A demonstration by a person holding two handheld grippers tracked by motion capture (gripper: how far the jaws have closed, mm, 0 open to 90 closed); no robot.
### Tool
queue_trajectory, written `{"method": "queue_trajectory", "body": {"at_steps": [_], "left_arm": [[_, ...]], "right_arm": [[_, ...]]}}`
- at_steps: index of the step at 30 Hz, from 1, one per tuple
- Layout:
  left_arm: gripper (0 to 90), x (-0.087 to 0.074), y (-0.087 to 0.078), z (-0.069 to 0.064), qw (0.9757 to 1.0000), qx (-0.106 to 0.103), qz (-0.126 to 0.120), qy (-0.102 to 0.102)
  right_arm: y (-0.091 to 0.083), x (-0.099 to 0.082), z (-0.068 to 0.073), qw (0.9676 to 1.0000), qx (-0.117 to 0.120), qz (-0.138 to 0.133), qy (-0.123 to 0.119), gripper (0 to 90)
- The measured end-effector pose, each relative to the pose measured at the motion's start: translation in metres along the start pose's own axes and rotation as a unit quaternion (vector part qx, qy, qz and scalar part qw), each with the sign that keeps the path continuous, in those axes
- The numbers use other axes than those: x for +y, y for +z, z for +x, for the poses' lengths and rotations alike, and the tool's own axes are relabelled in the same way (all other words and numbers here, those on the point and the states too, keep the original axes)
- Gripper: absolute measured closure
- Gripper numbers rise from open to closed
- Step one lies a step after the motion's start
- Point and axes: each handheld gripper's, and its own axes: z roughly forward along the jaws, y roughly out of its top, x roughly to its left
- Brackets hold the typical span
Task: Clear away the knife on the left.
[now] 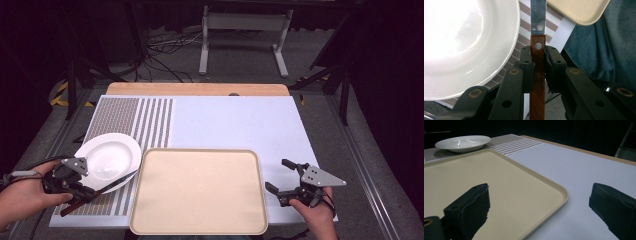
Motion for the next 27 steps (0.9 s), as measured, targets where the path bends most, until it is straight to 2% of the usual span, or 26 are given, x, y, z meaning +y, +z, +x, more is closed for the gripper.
{"method": "queue_trajectory", "body": {"at_steps": [1, 4, 11, 13, 14, 17, 25, 27], "left_arm": [[77.6, 0.002, 0.0, -0.002, 1.0, -0.001, 0.0, -0.007], [77.5, 0.007, 0.0, -0.006, 0.9999, 0.003, 0.001, -0.01], [77.5, 0.021, 0.0, -0.015, 0.9983, 0.005, -0.027, -0.052], [77.5, 0.024, 0.001, -0.016, 0.9985, 0.011, -0.026, -0.046], [77.5, 0.026, 0.002, -0.018, 0.9989, 0.004, -0.022, -0.041], [77.6, 0.032, 0.006, -0.021, 0.9985, 0.008, -0.029, -0.044], [77.6, 0.051, 0.018, -0.029, 0.9953, -0.003, -0.044, -0.086], [77.5, 0.055, 0.022, -0.03, 0.9954, -0.009, -0.04, -0.087]], "right_arm": [[0.0, 0.0, 0.0, 1.0, -0.001, 0.0, 0.0, 3.9], [0.0, 0.0, 0.0, 1.0, -0.001, 0.0, 0.001, 3.9], [0.0, -0.001, 0.0, 1.0, 0.0, 0.002, 0.0, 3.9], [0.0, -0.001, 0.0, 1.0, 0.0, 0.003, 0.0, 4.1], [0.0, -0.001, 0.0, 1.0, 0.001, 0.004, 0.0, 4.1], [0.0, -0.001, 0.0, 1.0, 0.0, 0.004, 0.001, 4.0], [-0.002, -0.002, -0.002, 1.0, -0.002, 0.004, 0.002, 4.1], [-0.002, -0.003, -0.003, 1.0, -0.003, 0.004, 0.003, 4.1]]}}
